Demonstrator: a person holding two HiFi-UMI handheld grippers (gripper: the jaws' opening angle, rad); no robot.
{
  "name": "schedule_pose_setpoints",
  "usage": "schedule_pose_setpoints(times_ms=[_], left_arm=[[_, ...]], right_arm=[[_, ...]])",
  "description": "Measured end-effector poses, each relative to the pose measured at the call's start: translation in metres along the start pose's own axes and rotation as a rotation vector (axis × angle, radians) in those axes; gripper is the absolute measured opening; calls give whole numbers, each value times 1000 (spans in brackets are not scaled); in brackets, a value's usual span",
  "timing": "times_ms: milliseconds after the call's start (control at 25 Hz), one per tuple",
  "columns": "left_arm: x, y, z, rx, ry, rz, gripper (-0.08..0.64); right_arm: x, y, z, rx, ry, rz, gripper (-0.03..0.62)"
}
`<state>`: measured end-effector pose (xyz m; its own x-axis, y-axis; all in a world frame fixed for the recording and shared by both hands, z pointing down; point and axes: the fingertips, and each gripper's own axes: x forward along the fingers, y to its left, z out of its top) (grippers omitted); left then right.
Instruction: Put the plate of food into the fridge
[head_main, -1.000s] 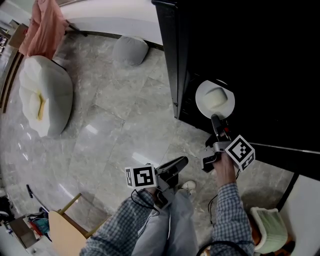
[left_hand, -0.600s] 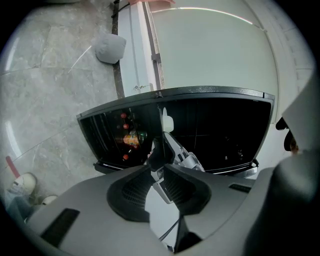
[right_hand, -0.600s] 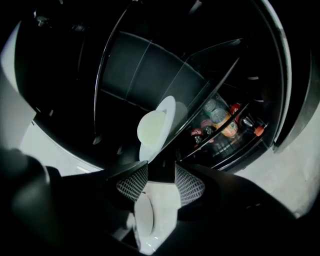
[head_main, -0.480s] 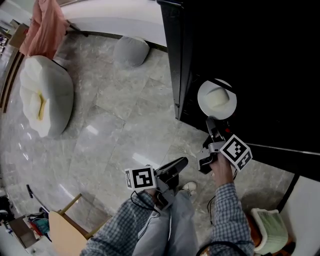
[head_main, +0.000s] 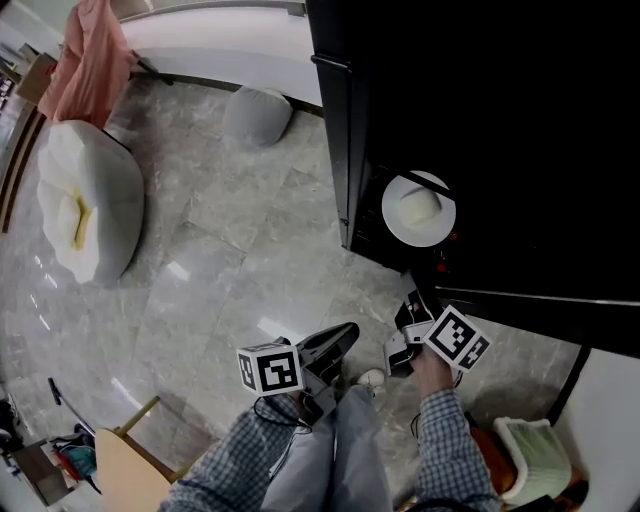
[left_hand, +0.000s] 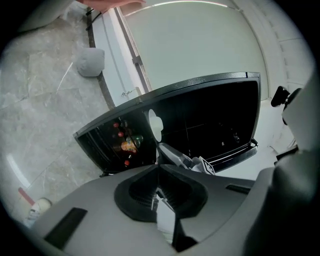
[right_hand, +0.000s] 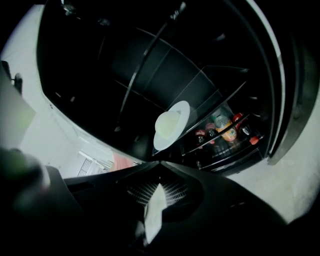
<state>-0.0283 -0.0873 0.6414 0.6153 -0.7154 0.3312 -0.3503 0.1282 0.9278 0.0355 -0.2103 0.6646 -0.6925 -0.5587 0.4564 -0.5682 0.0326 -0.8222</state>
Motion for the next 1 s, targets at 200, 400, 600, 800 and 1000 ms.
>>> schedule_pose_setpoints(times_ms=[200,400,600,800,1000], left_arm=[[-9,-26,4,43,-16,14,6],[-21,-68,8,120,-12,-21,6],[-33,-116,6,204,13,-72,6],[-48,-167,4,350,58,-109,6],[-64,-216,11,474,39,-123,6]], right_arm=[[-43,18,-14,-44,20,-25,8],[-83,62,-17,-160,22,43,8],[-129,86,-9,-165,3,33,8],[-173,103,21,-146,-81,6,8],[-215,130,46,-166,-137,16,8]])
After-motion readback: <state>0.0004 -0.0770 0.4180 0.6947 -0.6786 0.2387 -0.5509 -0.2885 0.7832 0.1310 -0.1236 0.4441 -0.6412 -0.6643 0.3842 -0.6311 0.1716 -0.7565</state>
